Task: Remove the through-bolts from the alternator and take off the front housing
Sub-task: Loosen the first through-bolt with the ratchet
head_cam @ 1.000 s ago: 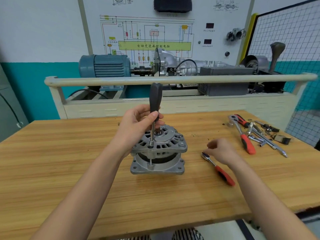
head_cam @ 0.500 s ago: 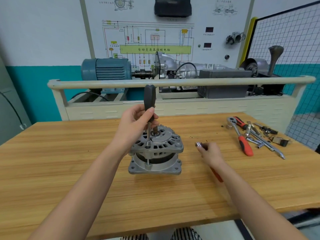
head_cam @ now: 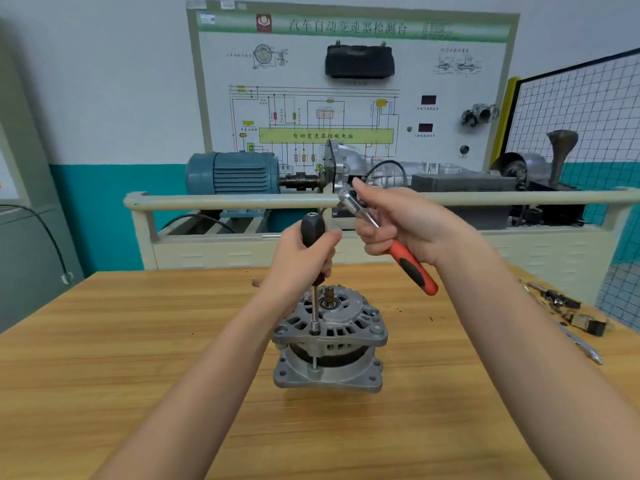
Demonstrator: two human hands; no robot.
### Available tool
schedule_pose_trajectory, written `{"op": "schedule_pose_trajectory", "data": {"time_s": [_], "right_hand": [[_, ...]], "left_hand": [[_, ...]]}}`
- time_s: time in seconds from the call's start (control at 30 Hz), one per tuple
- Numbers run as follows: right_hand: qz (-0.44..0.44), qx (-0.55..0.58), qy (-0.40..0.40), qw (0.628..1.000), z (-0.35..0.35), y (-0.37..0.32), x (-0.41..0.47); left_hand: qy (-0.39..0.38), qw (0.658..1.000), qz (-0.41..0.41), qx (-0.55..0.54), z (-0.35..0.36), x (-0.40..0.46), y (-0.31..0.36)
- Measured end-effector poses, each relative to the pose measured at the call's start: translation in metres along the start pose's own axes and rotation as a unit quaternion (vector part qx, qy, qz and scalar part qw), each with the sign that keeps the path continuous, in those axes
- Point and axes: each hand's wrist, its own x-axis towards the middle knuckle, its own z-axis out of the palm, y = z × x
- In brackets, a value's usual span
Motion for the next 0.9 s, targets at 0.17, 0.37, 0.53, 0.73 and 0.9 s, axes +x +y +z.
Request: {"op": "schedule_pose_trajectory", "data": {"time_s": [0.17,0.37,0.53,0.73,0.9], "right_hand": [[0.045,-0.072,-0.025,0.996,0.005,-0.017,0.02],[0.076,-0.16,-0.018,0.984,0.007,-0.025,0.03],[0.097,-0.231,-0.026,0.968,0.004,-0.037,0.031],[0.107,-0.266,-0.06,0.956,0.003,-0.044,0.038],[0.106,-0.312,-0.06,0.942,-0.001,-0.045,0.043]], "left_hand": [[-0.013,1.0,-0.01,-0.012,0.006,0.003,-0.002],[-0.027,0.999,-0.029,-0.033,0.009,0.005,-0.003],[-0.038,0.998,-0.036,-0.041,0.009,0.006,-0.003],[-0.035,0.996,-0.056,-0.061,0.01,0.011,-0.005],[-0.029,0.996,-0.057,-0.067,0.014,0.014,-0.005]]}}
